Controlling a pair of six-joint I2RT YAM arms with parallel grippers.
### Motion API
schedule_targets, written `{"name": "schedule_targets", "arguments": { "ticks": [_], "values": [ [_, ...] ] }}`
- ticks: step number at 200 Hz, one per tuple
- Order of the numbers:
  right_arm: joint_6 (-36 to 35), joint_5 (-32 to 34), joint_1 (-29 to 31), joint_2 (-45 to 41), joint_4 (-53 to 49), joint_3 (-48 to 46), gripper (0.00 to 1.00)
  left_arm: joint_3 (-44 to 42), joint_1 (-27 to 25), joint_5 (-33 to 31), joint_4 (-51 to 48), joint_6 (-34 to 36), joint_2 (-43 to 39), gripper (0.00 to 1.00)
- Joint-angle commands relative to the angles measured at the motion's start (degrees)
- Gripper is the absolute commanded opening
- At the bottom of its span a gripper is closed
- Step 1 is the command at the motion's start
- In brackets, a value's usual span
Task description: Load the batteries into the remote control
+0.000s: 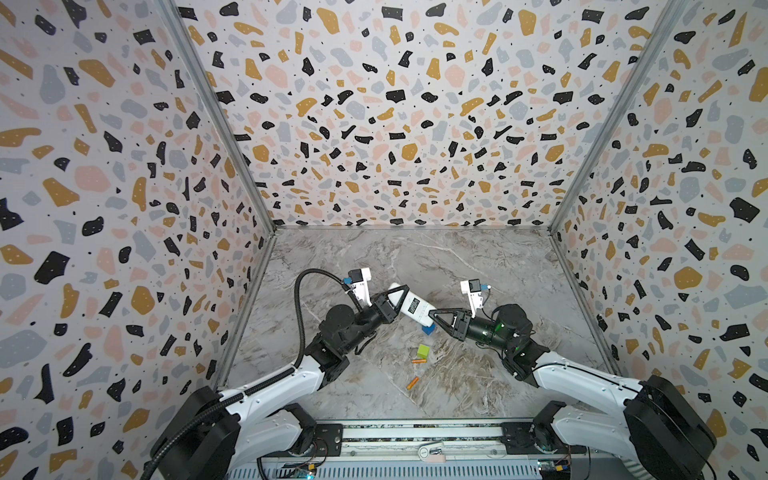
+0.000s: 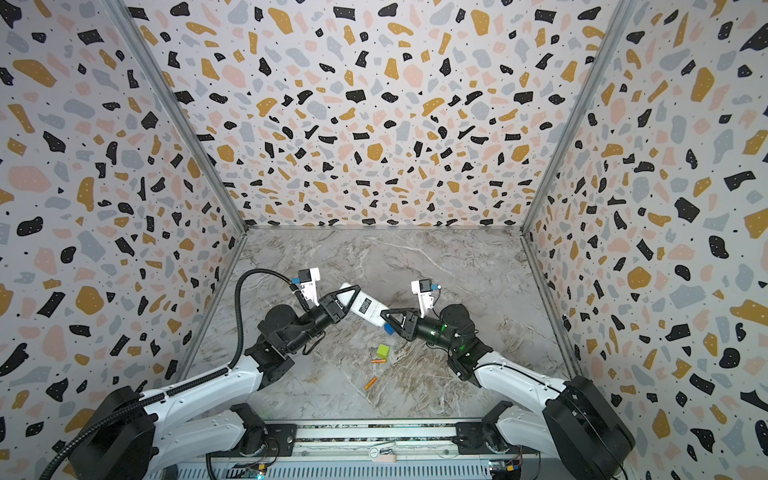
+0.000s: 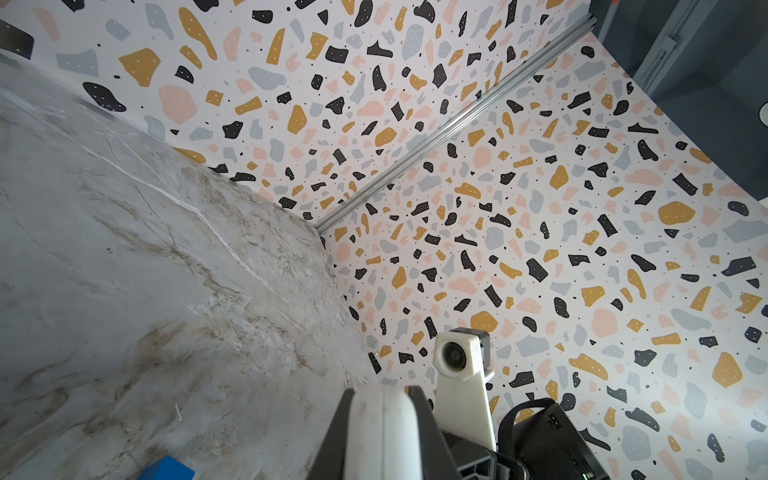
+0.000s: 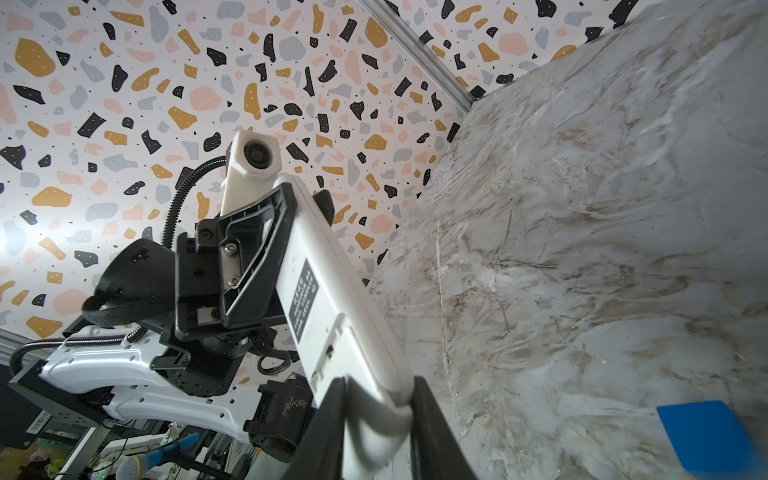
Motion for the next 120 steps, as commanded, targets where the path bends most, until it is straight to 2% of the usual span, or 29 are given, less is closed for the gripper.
{"name": "schedule_targets", "arguments": {
  "ticks": [1,45,120],
  "values": [
    [-3.36,-2.67,0.46,-1.24,2.75,1.77,0.00,-0.90,0.52,-1.58,0.51,0.64,-0.25,0.00],
    [-1.42,-4.07,0.17,-0.52,9.36,0.00,0.00,-1.85,1.58,-2.50,-0.92,1.88,0.54,0.00],
    [-3.62,-4.40,0.17,-3.51,7.45,-1.22,0.00,-3.43,3.16,-4.18,-2.13,2.35,0.93,0.00]
  ]
}}
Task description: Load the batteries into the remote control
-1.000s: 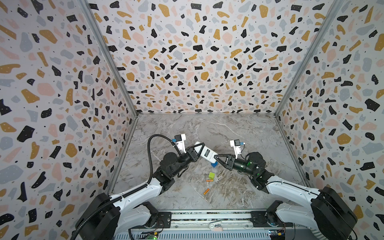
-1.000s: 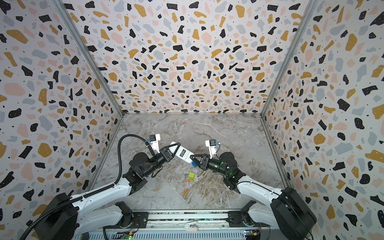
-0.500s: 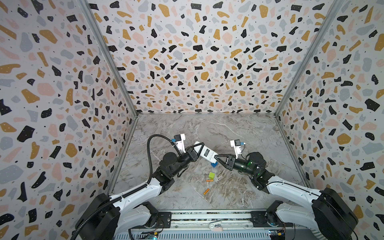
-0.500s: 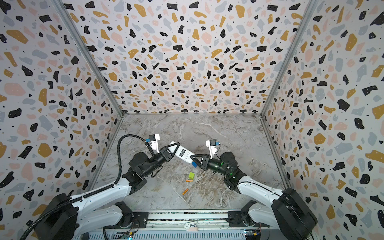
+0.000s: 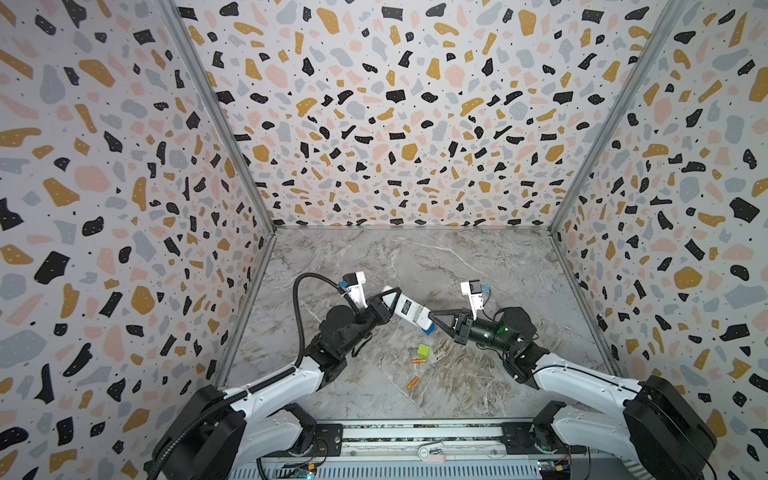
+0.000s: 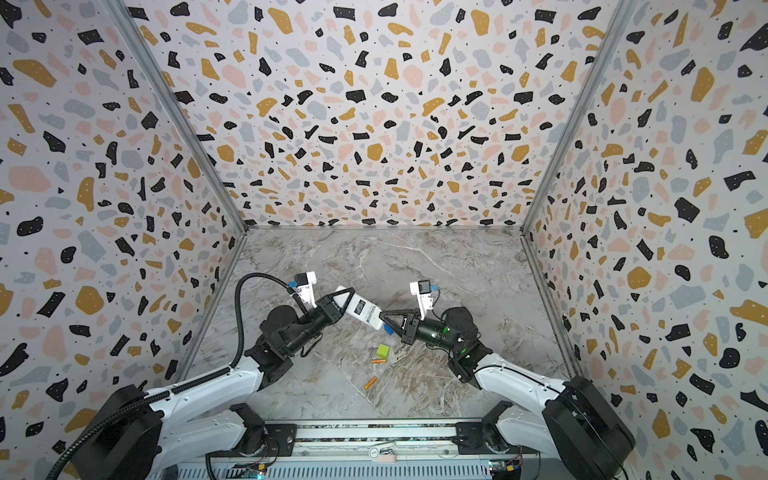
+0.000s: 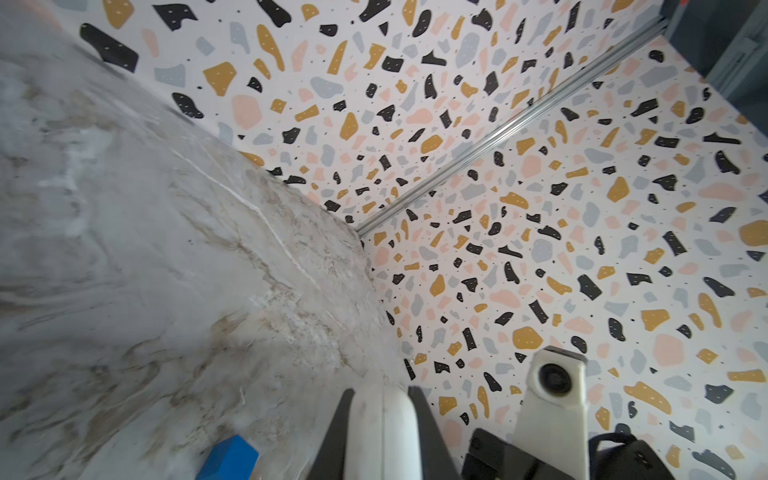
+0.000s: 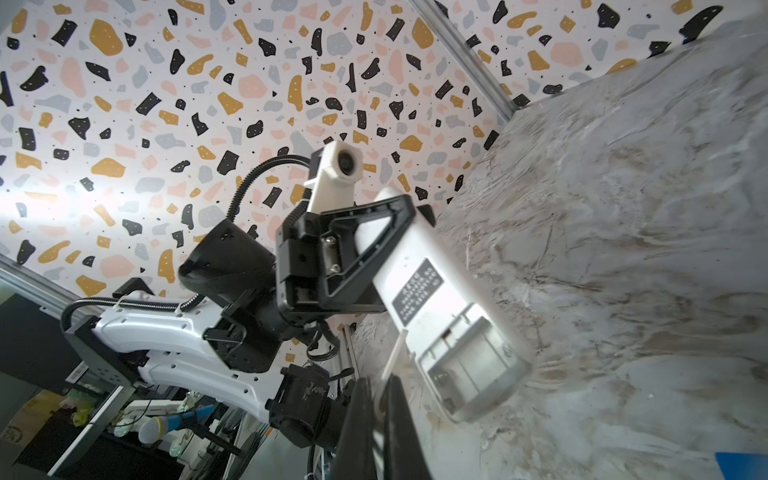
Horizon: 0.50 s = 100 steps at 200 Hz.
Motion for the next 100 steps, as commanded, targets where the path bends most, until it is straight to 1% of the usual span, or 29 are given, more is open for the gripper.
{"name": "schedule_targets", "arguments": {
  "ticks": [1,31,68,100],
  "values": [
    [-2.52,-1.18,0.06,-3.03,0.77,-0.11,0.00,-0.49,0.58,-1.67,0.55,1.85,0.06,0.00],
    [-5.30,1.61,-0.56,-7.04,-6.56,-1.82,0.00,-0.94,1.06,-1.61,0.45,2.24,0.56,0.00],
    [-6.10,2.44,-3.03,-11.94,-12.23,-5.17,0.00,-1.64,1.51,-1.35,1.19,2.25,1.06,0.00],
    [-9.69,6.73,-3.86,-17.65,-25.29,-6.66,0.00,-2.08,1.69,-0.99,1.27,2.60,1.06,0.00]
  ]
}}
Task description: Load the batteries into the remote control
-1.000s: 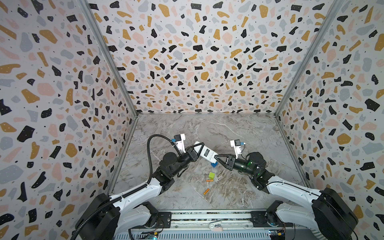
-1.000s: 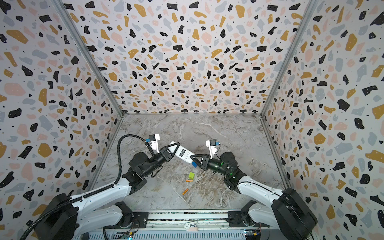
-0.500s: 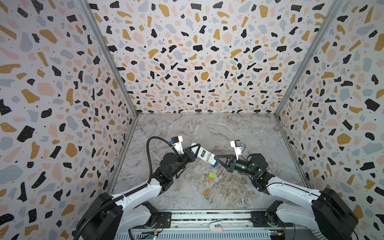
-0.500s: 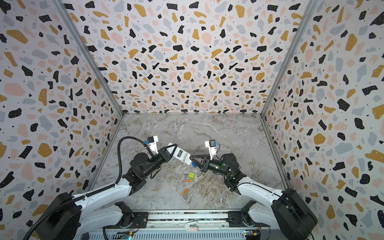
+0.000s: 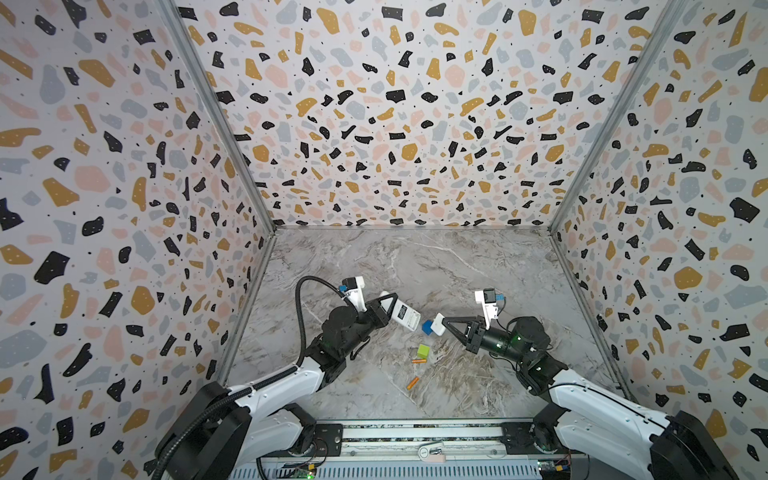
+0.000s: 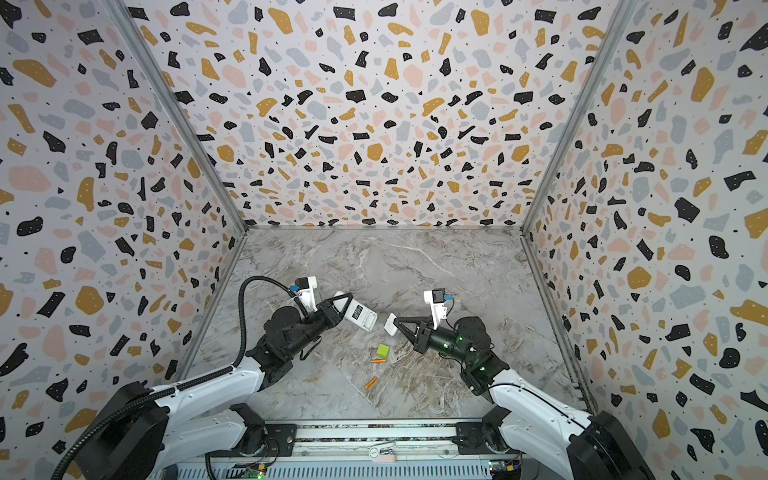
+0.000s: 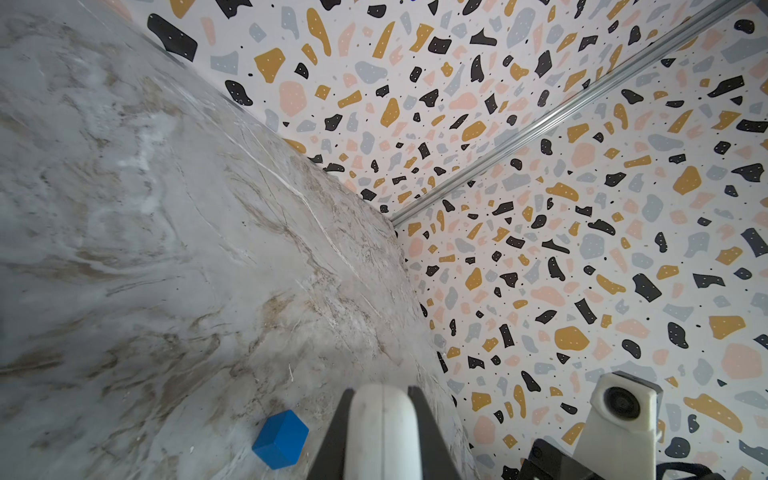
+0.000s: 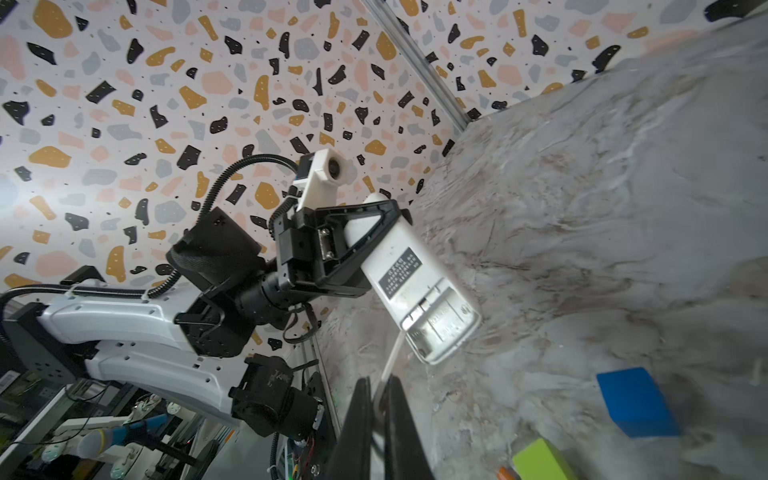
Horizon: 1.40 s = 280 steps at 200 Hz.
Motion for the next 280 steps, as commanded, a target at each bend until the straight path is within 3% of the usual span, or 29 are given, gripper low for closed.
{"name": "schedule_targets", "arguments": {
  "ticks": [1,35,119,191,280],
  "values": [
    [-4.06,3.90,-0.44,-4.42,-11.65,-0.59,0.00,-0.66,0.40,-0.16,2.95,1.34,0.01,0.00],
    [-4.73,8.20,-1.02,-7.27,-18.51,-3.55,0.00,-1.97,0.48,-0.16,3.44,1.42,0.08,0.00],
    [-1.24,7.63,-1.69,-3.66,-12.47,-11.87,0.00,-4.31,0.43,0.81,2.25,1.81,-1.13,0.00],
    [-0.88,6.95,-2.05,5.03,-4.63,-13.77,0.00,-5.01,0.48,0.88,2.81,1.60,-0.78,0.00],
    [-1.68,5.99,-4.91,6.60,-4.48,-15.23,0.00,-4.88,0.47,0.72,2.59,1.95,-0.96,0.00]
  ]
}}
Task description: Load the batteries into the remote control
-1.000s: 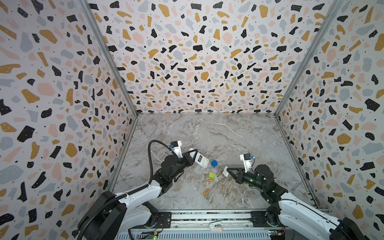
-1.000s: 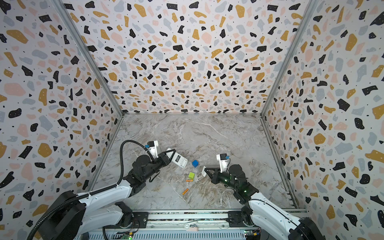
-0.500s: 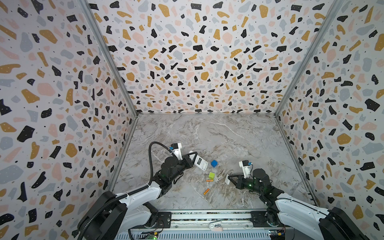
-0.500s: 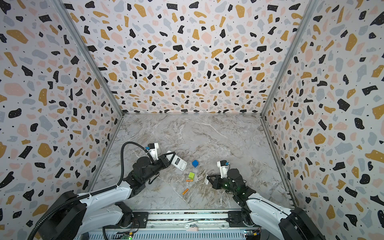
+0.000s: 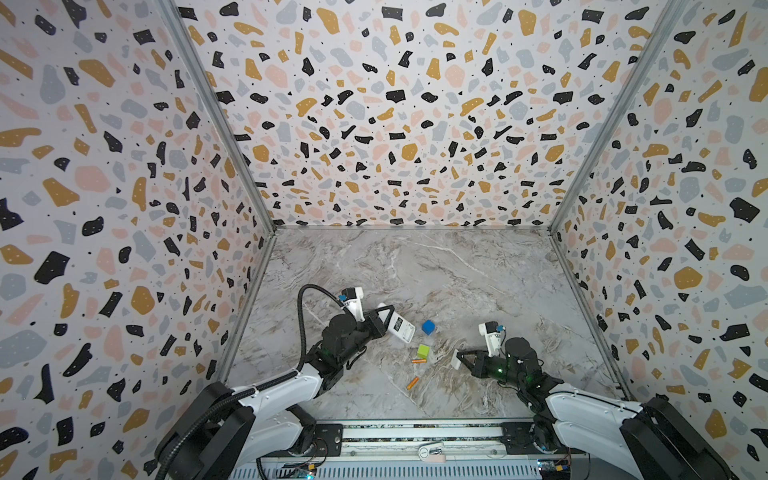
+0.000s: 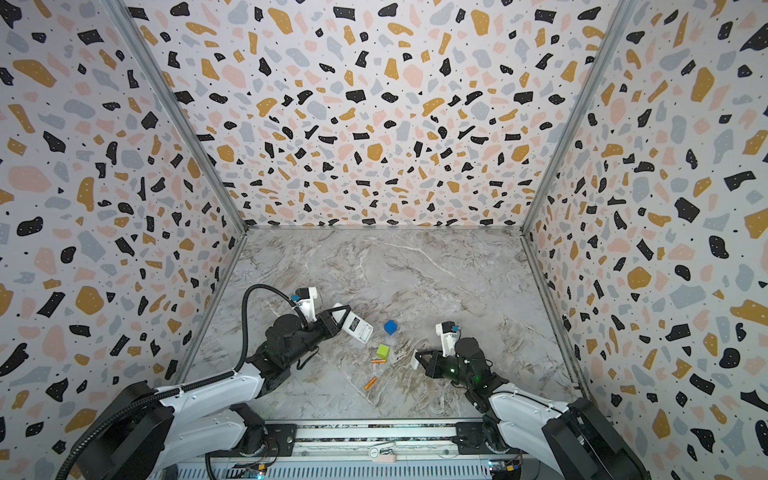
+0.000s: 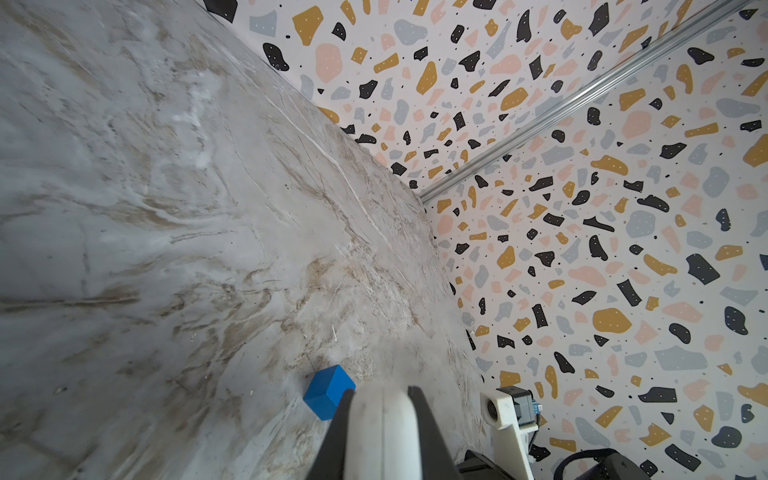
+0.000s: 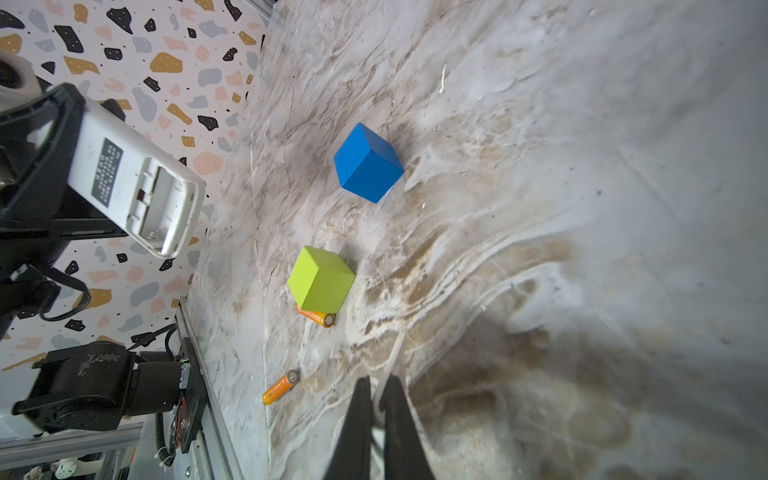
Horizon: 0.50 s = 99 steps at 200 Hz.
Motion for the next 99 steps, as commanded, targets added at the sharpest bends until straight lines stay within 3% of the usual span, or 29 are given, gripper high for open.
{"name": "schedule_targets", "arguments": {
  "ticks": [1,29,99],
  "values": [
    [-0.81,-0.37,-0.82,-0.22,-0.35,-0.63,0.00,-0.14,0.37,0.24,2.94,0.90,-0.87,0.00],
    [-0.92,-0.36,-1.84,-0.85,-1.53,-0.75,0.01,-0.20,0.33,0.23,2.72,0.95,-0.92,0.00],
    [-2.43,0.90,-4.16,-3.91,-7.35,0.05,0.30,-0.23,0.35,-0.37,1.40,1.43,-1.93,0.00]
  ]
}}
